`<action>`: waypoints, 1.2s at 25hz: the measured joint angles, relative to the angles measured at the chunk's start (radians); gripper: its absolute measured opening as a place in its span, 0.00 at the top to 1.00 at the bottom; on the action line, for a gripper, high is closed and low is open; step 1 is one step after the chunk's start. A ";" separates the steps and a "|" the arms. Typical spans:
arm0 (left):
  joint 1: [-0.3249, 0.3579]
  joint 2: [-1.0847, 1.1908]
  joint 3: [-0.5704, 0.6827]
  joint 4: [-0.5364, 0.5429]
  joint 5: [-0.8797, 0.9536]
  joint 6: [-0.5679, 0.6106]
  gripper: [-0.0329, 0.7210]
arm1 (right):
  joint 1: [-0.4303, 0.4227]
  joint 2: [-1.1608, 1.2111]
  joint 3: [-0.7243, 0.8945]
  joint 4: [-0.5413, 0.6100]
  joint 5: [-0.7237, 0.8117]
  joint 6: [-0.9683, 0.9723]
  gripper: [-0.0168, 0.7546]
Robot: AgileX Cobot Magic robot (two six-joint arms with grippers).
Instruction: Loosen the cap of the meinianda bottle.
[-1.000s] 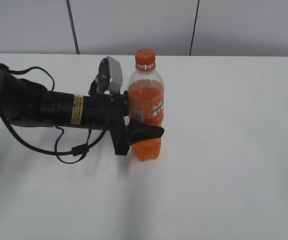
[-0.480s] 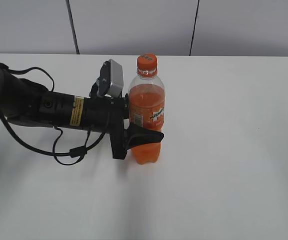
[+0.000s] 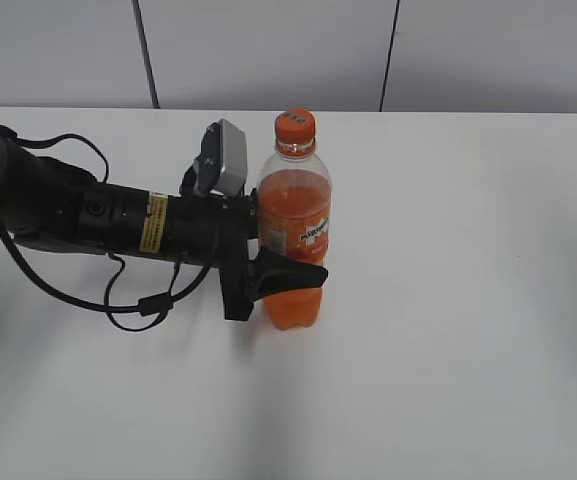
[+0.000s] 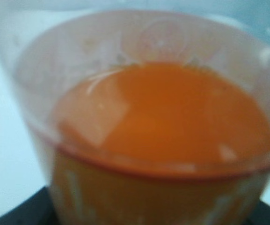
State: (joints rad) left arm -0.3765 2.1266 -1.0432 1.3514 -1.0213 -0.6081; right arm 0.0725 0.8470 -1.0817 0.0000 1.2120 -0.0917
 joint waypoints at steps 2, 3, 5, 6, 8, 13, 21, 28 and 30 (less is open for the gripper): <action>0.000 -0.001 0.000 0.007 -0.001 0.000 0.40 | 0.000 0.068 -0.044 0.000 0.000 -0.001 0.38; 0.000 -0.001 0.000 0.008 -0.003 0.000 0.40 | 0.000 0.094 -0.058 0.000 0.000 -0.001 0.39; 0.000 -0.001 -0.001 0.011 -0.003 0.000 0.40 | 0.000 0.137 -0.090 0.012 0.000 -0.001 0.39; 0.000 -0.001 -0.002 0.012 -0.003 0.000 0.40 | 0.000 0.162 -0.102 0.018 0.000 -0.002 0.39; 0.000 -0.001 -0.003 0.015 -0.003 0.000 0.40 | 0.000 0.210 -0.120 0.040 0.000 -0.002 0.39; 0.000 -0.001 -0.003 0.015 -0.004 0.000 0.40 | 0.000 0.328 -0.170 0.143 0.003 -0.034 0.39; 0.000 -0.001 -0.003 0.016 -0.004 -0.001 0.40 | 0.008 0.465 -0.315 0.259 0.005 -0.065 0.39; 0.000 -0.001 -0.004 0.019 -0.004 -0.002 0.40 | 0.243 0.605 -0.459 0.188 0.005 -0.044 0.39; 0.000 -0.001 -0.005 0.020 -0.004 -0.002 0.40 | 0.310 0.644 -0.507 0.164 0.005 -0.022 0.39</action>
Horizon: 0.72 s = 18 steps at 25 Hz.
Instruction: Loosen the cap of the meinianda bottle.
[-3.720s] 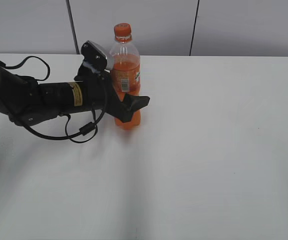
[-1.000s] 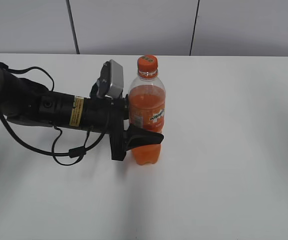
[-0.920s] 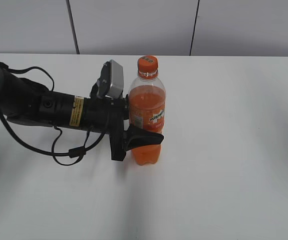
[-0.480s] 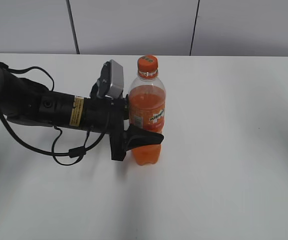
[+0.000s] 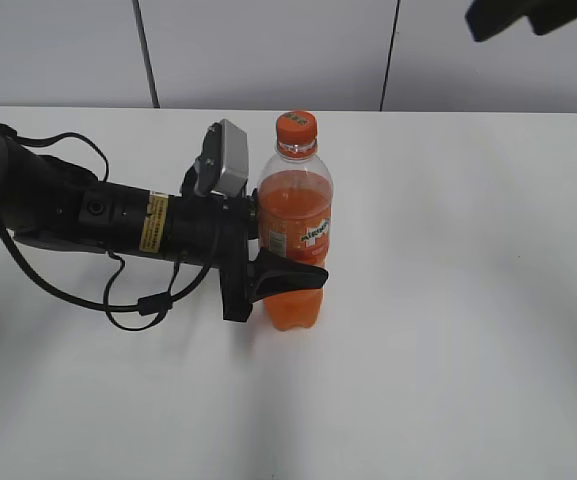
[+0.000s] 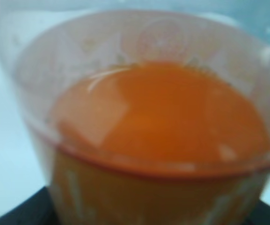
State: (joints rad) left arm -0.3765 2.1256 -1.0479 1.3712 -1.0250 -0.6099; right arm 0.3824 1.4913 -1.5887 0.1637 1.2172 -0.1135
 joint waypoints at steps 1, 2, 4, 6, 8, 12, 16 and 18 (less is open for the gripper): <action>0.000 0.000 -0.001 0.000 0.000 0.000 0.40 | 0.033 0.021 -0.023 -0.007 0.000 0.010 0.39; 0.000 0.000 -0.001 0.002 0.000 0.000 0.40 | 0.064 0.039 -0.040 -0.013 0.000 0.015 0.39; 0.000 0.000 -0.001 0.003 0.000 0.000 0.40 | 0.115 0.082 -0.074 -0.023 0.000 0.024 0.39; 0.000 0.000 -0.001 0.003 0.000 0.000 0.40 | 0.158 0.120 -0.098 -0.025 0.000 0.033 0.39; 0.000 0.000 -0.001 0.003 0.000 0.000 0.40 | 0.190 0.155 -0.114 -0.028 0.000 0.043 0.39; 0.000 0.000 -0.001 0.003 0.000 0.000 0.40 | 0.245 0.204 -0.129 -0.031 0.001 0.049 0.40; 0.000 0.000 -0.001 0.005 -0.001 0.000 0.40 | 0.285 0.239 -0.134 -0.038 0.001 0.056 0.40; 0.000 0.000 -0.001 0.006 -0.001 0.000 0.40 | 0.301 0.253 -0.135 -0.042 0.001 0.059 0.40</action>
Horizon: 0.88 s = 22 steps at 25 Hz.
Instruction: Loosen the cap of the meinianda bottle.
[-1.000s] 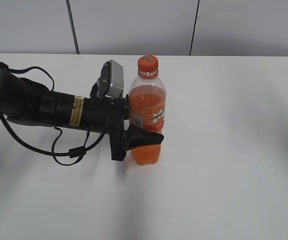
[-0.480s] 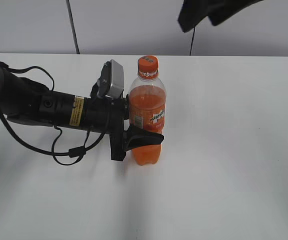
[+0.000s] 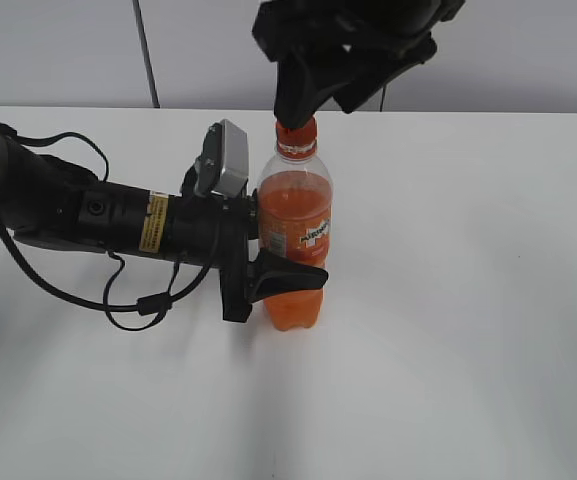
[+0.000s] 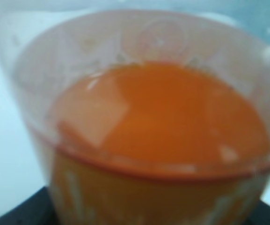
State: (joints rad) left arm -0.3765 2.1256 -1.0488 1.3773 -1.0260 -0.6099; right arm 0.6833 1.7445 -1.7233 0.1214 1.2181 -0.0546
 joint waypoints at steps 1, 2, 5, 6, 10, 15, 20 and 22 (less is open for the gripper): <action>0.000 0.000 0.000 0.000 0.000 0.000 0.40 | 0.005 0.007 0.000 -0.002 0.000 0.000 0.40; 0.000 0.000 0.000 0.000 0.000 0.000 0.40 | 0.008 0.013 0.000 -0.001 0.000 0.000 0.40; 0.000 0.000 0.000 0.001 0.000 0.000 0.40 | 0.011 0.032 0.000 0.003 0.000 0.000 0.40; 0.000 0.000 0.000 0.002 0.000 0.000 0.40 | 0.011 0.038 -0.003 0.003 0.000 0.000 0.40; 0.000 0.000 0.000 0.002 0.000 0.000 0.40 | 0.011 0.064 -0.030 0.003 0.000 0.000 0.40; 0.000 0.000 0.000 0.003 -0.001 0.000 0.40 | 0.011 0.075 -0.047 -0.005 0.000 0.002 0.40; 0.000 0.000 0.000 0.004 -0.001 0.000 0.40 | 0.011 0.075 -0.048 -0.041 0.000 0.002 0.40; 0.000 0.000 0.000 0.004 -0.001 0.000 0.40 | 0.011 0.080 -0.048 -0.041 0.000 0.002 0.40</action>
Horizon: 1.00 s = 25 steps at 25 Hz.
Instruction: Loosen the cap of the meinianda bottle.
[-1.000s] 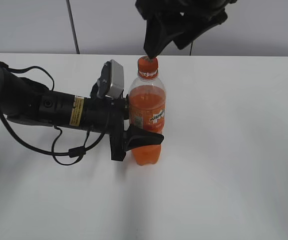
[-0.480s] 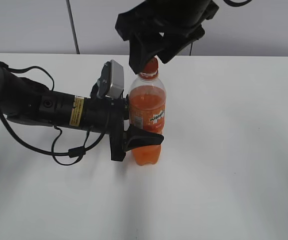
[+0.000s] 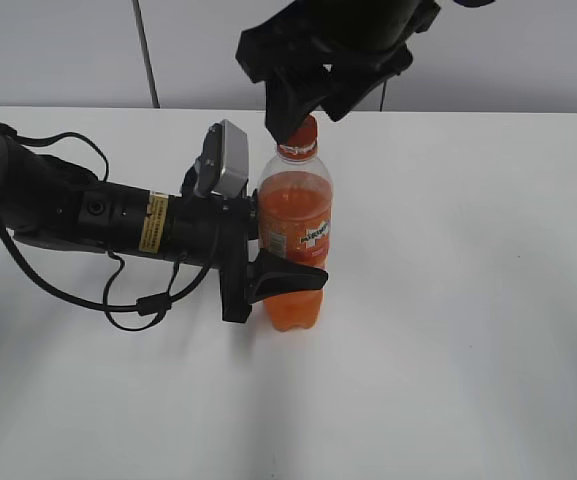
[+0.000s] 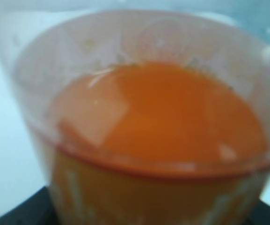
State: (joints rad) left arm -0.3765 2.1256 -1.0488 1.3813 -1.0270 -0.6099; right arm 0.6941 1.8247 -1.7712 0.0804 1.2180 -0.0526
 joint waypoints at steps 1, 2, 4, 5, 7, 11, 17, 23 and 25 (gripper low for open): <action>0.000 0.000 0.000 0.000 0.000 0.000 0.40 | 0.000 0.005 0.000 0.001 0.000 0.000 0.40; 0.000 0.000 0.000 0.000 0.000 0.000 0.40 | 0.000 0.013 0.000 0.002 0.000 0.000 0.40; 0.000 0.000 0.000 0.000 0.000 0.000 0.40 | 0.000 0.026 0.000 0.003 0.000 0.000 0.40; 0.000 0.000 0.000 0.000 -0.001 0.000 0.40 | 0.000 0.029 0.000 0.004 0.000 0.000 0.40; 0.000 0.000 0.000 0.001 -0.001 0.000 0.40 | 0.000 0.031 0.000 0.007 0.000 0.000 0.40; 0.000 0.000 0.000 0.001 -0.001 0.000 0.40 | 0.000 0.031 0.000 0.012 0.000 -0.010 0.55; 0.000 0.000 0.000 0.001 0.000 -0.001 0.40 | 0.000 0.031 0.000 0.025 0.000 -0.170 0.62; 0.000 0.000 0.000 0.003 0.000 -0.003 0.40 | 0.000 0.031 -0.002 0.027 0.000 -0.689 0.62; 0.000 0.000 0.000 0.003 0.000 -0.003 0.40 | 0.000 0.031 -0.002 0.027 0.000 -0.899 0.62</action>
State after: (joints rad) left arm -0.3765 2.1256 -1.0492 1.3840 -1.0270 -0.6131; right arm 0.6944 1.8557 -1.7731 0.1070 1.2180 -0.9518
